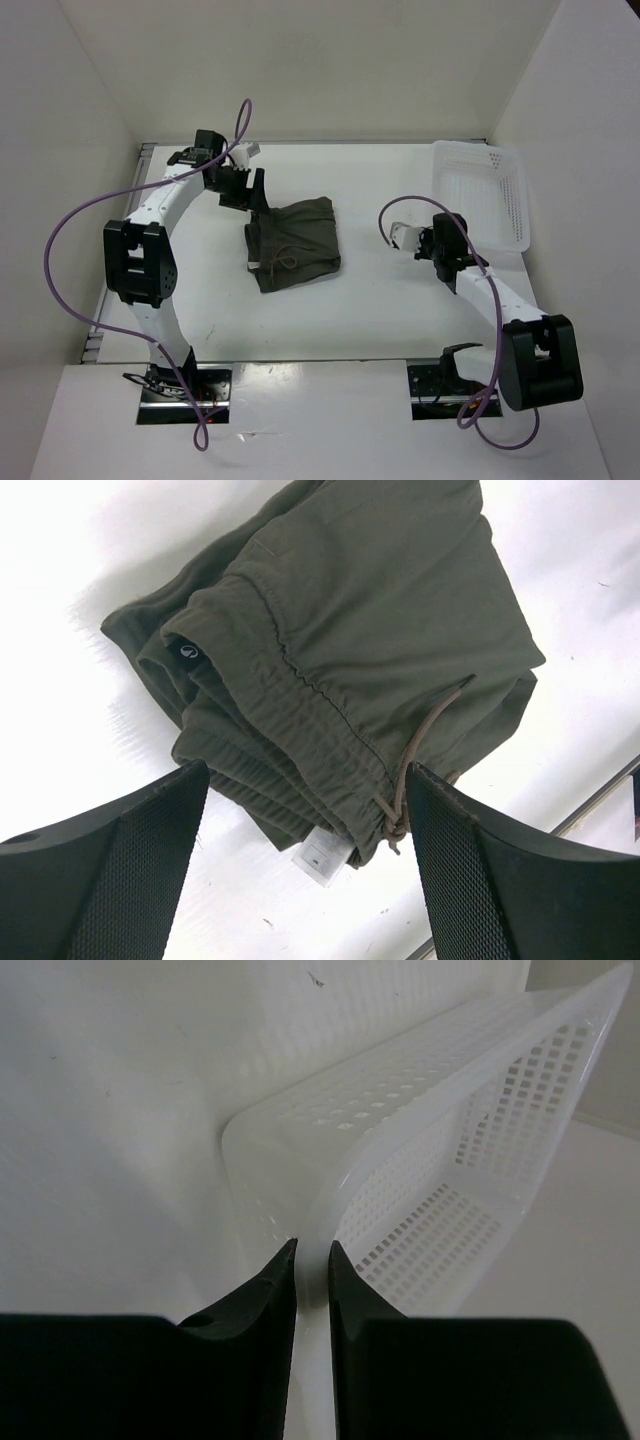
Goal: Fold and stack the shorts
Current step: Fold the shorts
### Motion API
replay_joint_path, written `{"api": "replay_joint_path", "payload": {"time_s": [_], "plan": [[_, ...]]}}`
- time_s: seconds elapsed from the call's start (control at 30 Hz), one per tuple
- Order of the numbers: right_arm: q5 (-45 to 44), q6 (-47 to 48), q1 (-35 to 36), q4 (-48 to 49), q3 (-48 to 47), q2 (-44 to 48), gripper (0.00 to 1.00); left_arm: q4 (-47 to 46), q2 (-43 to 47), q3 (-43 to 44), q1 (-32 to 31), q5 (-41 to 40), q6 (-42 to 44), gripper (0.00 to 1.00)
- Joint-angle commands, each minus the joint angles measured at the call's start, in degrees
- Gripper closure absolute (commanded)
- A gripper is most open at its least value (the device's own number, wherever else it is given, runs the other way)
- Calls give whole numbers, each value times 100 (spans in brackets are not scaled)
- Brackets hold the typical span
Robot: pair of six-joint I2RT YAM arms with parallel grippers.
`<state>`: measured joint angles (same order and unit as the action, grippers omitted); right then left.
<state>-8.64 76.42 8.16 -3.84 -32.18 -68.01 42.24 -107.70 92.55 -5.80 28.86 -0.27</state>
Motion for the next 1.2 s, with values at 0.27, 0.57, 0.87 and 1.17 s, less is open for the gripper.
{"api": "replay_joint_path", "payload": {"time_s": [0.27, 0.57, 0.87, 1.17], "plan": [[495, 1393, -632, 568, -393, -774, 100, -146, 214, -62, 27, 199, 27, 12], [241, 1042, -685, 1139, -982, -1399, 68, -146, 101, -10, 27, 199, 27, 12], [293, 156, -544, 1411, -1079, -899, 0, -146, 153, -9, 27, 199, 27, 11], [310, -2478, 289, 728, -2238, 85, 0, -93, 451, 44, 27, -135, 27, 10]]}}
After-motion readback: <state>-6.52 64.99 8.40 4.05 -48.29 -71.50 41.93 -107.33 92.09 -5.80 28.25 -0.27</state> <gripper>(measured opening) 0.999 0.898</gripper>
